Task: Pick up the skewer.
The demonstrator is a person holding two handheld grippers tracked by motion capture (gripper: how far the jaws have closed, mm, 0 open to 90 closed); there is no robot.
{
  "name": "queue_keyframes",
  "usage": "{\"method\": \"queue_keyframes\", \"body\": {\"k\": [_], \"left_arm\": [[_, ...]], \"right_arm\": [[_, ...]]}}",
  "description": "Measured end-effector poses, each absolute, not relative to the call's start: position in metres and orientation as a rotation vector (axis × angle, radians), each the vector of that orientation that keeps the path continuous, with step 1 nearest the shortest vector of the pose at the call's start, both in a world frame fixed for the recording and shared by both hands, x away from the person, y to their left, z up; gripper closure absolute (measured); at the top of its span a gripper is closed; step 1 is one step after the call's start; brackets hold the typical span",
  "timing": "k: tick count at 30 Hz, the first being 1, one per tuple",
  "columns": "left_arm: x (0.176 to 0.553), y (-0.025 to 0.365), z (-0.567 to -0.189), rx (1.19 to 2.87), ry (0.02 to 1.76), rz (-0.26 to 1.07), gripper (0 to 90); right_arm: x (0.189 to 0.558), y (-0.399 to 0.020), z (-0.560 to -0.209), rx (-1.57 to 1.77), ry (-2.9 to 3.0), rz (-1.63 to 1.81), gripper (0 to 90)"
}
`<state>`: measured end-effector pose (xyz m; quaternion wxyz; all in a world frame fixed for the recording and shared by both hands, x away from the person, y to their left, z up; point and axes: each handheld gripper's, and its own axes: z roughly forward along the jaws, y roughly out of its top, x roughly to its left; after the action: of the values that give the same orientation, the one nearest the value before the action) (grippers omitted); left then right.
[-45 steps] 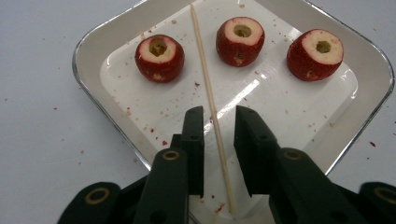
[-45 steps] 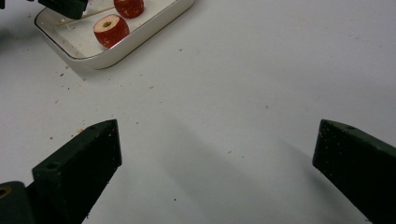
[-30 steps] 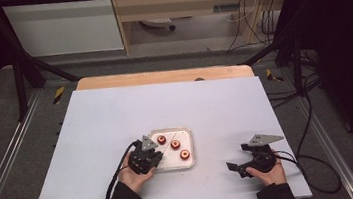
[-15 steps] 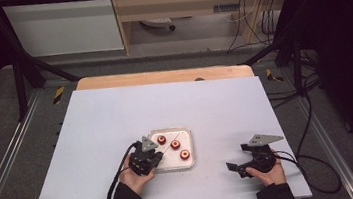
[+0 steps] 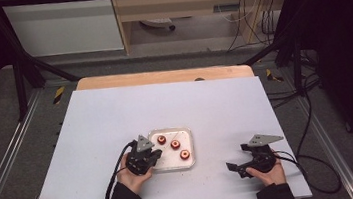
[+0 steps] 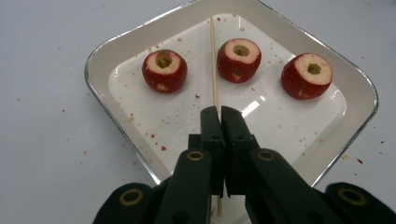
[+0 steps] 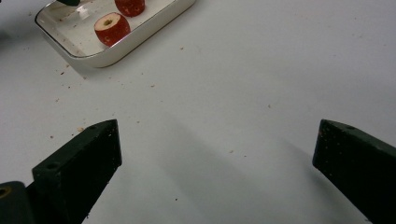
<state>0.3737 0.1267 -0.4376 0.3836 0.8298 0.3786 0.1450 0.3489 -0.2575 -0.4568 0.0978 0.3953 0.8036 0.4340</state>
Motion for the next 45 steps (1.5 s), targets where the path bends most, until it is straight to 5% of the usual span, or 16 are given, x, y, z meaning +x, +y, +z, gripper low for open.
{"method": "queue_keyframes", "body": {"k": [25,45], "left_arm": [[0.369,0.139,-0.414,2.097,0.834,0.323,88.4],[0.364,0.12,-0.407,2.204,0.692,0.254,88.4]], "right_arm": [[0.348,-0.247,-0.449,1.111,2.381,1.244,0.4],[0.346,-0.198,-0.429,0.789,2.423,0.984,4.8]]}}
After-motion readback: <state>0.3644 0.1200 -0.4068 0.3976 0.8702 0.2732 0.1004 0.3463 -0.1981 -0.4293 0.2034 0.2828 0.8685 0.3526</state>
